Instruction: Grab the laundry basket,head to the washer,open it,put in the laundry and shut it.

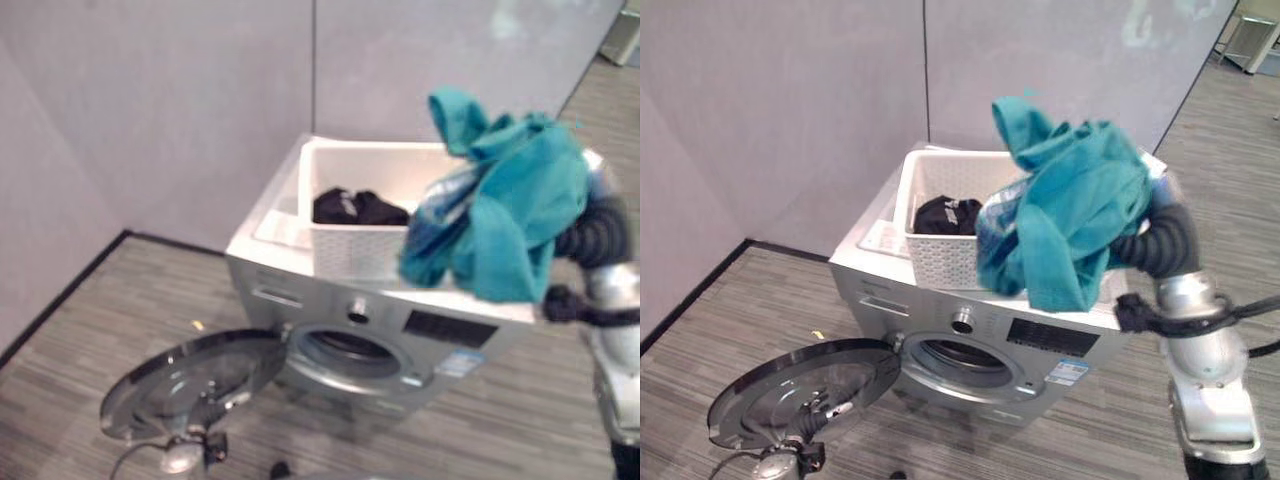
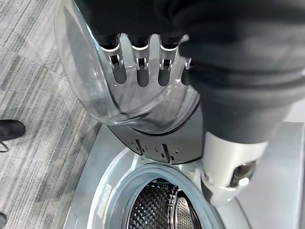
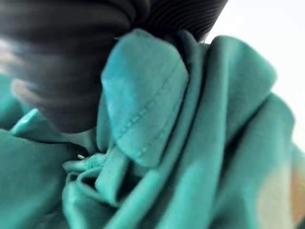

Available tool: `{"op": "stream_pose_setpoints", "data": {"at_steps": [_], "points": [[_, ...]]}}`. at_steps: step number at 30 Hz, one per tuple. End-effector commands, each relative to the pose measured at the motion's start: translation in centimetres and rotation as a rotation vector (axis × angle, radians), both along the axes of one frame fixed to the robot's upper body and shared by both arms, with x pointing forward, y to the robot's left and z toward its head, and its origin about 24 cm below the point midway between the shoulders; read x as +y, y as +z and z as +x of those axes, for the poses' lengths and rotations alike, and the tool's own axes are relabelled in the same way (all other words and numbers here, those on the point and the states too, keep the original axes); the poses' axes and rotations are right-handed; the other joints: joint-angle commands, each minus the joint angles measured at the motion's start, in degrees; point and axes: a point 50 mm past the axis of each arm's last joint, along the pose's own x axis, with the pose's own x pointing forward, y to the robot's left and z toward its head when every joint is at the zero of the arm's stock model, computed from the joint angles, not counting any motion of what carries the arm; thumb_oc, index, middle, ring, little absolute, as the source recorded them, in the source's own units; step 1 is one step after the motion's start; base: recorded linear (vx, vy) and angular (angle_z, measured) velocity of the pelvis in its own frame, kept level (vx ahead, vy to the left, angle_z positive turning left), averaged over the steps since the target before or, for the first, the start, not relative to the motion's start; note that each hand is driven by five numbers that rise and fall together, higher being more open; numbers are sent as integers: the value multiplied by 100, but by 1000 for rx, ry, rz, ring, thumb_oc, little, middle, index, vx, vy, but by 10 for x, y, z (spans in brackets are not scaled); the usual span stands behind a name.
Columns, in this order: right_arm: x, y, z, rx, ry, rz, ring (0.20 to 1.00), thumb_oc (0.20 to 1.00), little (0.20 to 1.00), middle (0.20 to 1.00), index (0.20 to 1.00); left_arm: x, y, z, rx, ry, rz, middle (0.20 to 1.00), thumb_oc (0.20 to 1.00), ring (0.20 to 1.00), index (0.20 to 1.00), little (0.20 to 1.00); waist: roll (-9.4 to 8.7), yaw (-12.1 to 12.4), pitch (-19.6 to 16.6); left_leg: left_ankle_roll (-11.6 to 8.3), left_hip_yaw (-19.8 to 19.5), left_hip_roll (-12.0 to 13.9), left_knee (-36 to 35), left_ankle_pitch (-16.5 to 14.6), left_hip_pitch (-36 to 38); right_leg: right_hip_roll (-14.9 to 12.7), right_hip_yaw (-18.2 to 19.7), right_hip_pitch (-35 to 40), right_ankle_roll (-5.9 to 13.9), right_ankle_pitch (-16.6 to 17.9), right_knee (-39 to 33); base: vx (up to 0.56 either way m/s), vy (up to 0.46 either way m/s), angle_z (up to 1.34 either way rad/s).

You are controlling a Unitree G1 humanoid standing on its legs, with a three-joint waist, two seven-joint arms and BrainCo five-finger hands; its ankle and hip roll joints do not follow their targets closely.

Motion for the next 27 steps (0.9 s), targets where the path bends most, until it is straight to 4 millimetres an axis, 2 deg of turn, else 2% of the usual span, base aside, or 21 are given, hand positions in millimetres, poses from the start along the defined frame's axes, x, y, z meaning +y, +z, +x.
{"op": "stream_pose_setpoints", "data": {"at_steps": [1, 4, 5, 7, 10, 13, 15, 16, 17, 19, 20, 27], "points": [[2, 33, -6, -53, 218, 94, 200, 200, 200, 200, 200, 14, 9, 24, -71, 16, 15, 1000, 1000, 1000, 1000, 1000, -117, 72, -176, -116, 114, 301, 594, -951, 223, -39, 26, -241, 184, -332, 617, -30, 10, -1], [4, 40, -11, 67, 375, 46, 200, 200, 200, 200, 200, 16, 5, 26, -47, 10, 1, 1000, 1000, 1000, 1000, 1000, -248, 7, -263, -160, 169, 332, 557, -924, 255, -16, 80, -286, 196, -307, 626, -35, 5, -5], [3, 40, -11, 67, 376, 45, 200, 200, 200, 200, 200, 15, 5, 26, -47, 10, 0, 1000, 1000, 1000, 1000, 1000, -241, 9, -264, -160, 170, 333, 555, -924, 256, -15, 82, -287, 196, -308, 627, -18, 4, -15], [7, 42, -10, 169, 456, 25, 200, 200, 200, 200, 200, 14, 4, 30, -34, 4, -16, 1000, 1000, 1000, 1000, 1000, -354, -26, -321, -189, 204, 353, 552, -923, 297, 5, 121, -281, 200, -295, 632, -25, -5, -15], [11, 41, -11, 230, 511, 3, 200, 200, 200, 200, 200, 13, 3, 32, -27, -10, -17, 1000, 1000, 1000, 1000, 1000, -427, -50, -348, -207, 217, 375, 553, -927, 327, 21, 139, -272, 203, -299, 638, -16, -4, -7], [13, 35, -11, 324, 553, -25, 200, 200, 200, 200, 200, 14, 3, 35, -17, -23, -14, 1000, 1000, 1000, 1000, 1000, -510, -62, -389, -225, 243, 402, 543, -942, 386, 28, 160, -254, 211, -300, 636, -4, -12, -5], [17, 20, -9, 444, 591, -4, 200, 200, 200, 200, 200, 12, 4, 40, -17, -54, -10, 1000, 1000, 1000, 1000, 1000, -580, -35, -418, -237, 260, 415, 547, -951, 419, 33, 169, -236, 215, -296, 636, -4, -6, -5], [17, 20, -9, 444, 593, -4, 200, 200, 200, 200, 200, 12, 4, 40, -17, -52, -10, 1000, 1000, 1000, 1000, 1000, -580, -46, -418, -237, 261, 415, 546, -951, 421, 33, 169, -235, 215, -296, 636, -7, -1, -12], [19, 8, -10, 523, 614, 8, 200, 200, 200, 200, 200, 12, 4, 42, -11, -64, -7, 1000, 1000, 1000, 1000, 1000, -609, -27, -424, -244, 259, 421, 555, -952, 422, 30, 164, -228, 217, -295, 636, -9, -2, -10], [20, 3, -11, 554, 620, 7, 200, 200, 200, 200, 200, 12, 5, 43, -10, -71, -6, 1000, 1000, 1000, 1000, 1000, -618, -19, -421, -245, 254, 424, 550, -946, 421, 27, 155, -225, 219, -289, 626, -5, -1, -3], [18, -10, -9, 629, 607, 28, 200, 200, 200, 200, 200, 11, 5, 46, -10, -82, -7, 1000, 1000, 1000, 1000, 1000, -626, 5, -403, -243, 237, 424, 552, -941, 414, 26, 148, -231, 220, -284, 625, 0, 0, 0], [14, -60, -12, 864, 566, 69, 200, 200, 200, 200, 200, 4, 5, 51, -3, -129, -15, 1000, 1000, 1000, 1000, 1000, -590, 100, -290, -230, 163, 386, 544, -918, 351, -9, 96, -241, 216, -252, 595, -2, 3, 2]]}}
